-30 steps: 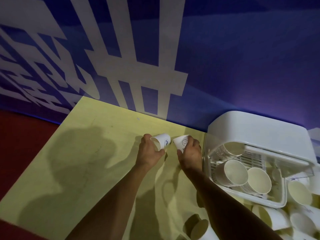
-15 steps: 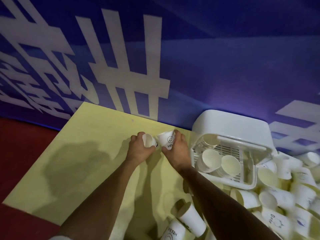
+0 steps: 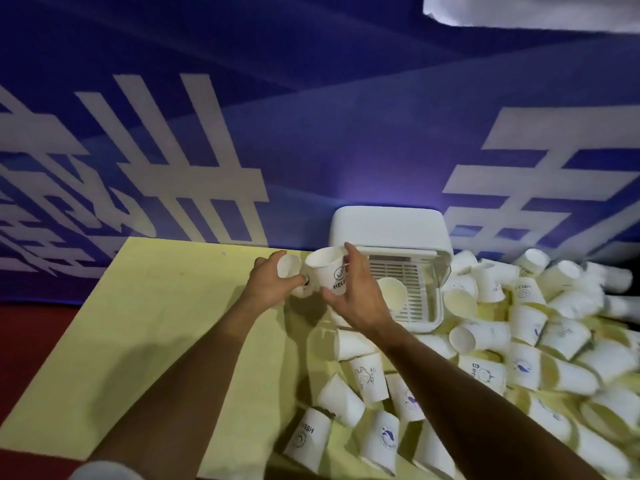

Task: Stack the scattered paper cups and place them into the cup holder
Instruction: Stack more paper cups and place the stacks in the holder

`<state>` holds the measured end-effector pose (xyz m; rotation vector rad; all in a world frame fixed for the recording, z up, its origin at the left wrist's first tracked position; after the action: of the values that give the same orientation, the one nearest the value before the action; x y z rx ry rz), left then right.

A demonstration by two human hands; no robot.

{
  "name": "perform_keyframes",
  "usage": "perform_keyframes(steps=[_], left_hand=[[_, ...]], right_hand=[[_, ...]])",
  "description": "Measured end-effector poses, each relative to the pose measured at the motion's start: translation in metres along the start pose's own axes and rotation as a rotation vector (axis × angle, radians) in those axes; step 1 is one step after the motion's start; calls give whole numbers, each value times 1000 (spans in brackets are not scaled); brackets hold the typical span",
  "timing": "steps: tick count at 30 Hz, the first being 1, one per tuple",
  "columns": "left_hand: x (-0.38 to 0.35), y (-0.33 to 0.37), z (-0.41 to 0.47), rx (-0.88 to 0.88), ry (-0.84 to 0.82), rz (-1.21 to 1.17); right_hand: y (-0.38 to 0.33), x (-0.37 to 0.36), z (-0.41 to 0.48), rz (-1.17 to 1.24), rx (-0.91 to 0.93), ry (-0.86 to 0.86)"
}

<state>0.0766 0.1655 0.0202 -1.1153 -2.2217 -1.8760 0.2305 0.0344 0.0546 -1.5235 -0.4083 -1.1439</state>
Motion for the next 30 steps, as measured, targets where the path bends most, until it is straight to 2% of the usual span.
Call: perform_keyframes(steps=[4,12,16,21,30], left_hand=[[-14,35,-5,-86,-40,-41],[-60,59,-25,-112,-129,-95],[-78,53,-30,-119,-180,-85],[-78,46,-32,-99,-168,-80],[-84,47,-36,-91,-161,-114]], right_hand=[[38,34,-17,10,-51,74],[96,61,-39,36,-133,173],[104,57,-35,47,-159,174],[116,44,-28,27,-196,155],[128,28,-39,-132,-193,109]])
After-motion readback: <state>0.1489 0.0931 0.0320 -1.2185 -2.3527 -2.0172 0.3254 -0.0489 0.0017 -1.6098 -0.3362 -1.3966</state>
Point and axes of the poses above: each hand's wrist, its own z-axis towards the middle knuckle, its own x-axis out of the back of the hand, y = z × x, the point moved 9 cm from there along z, towards the middle knuckle, and after that the axes turned 15 degrees about -z, right-handed, at the moved point
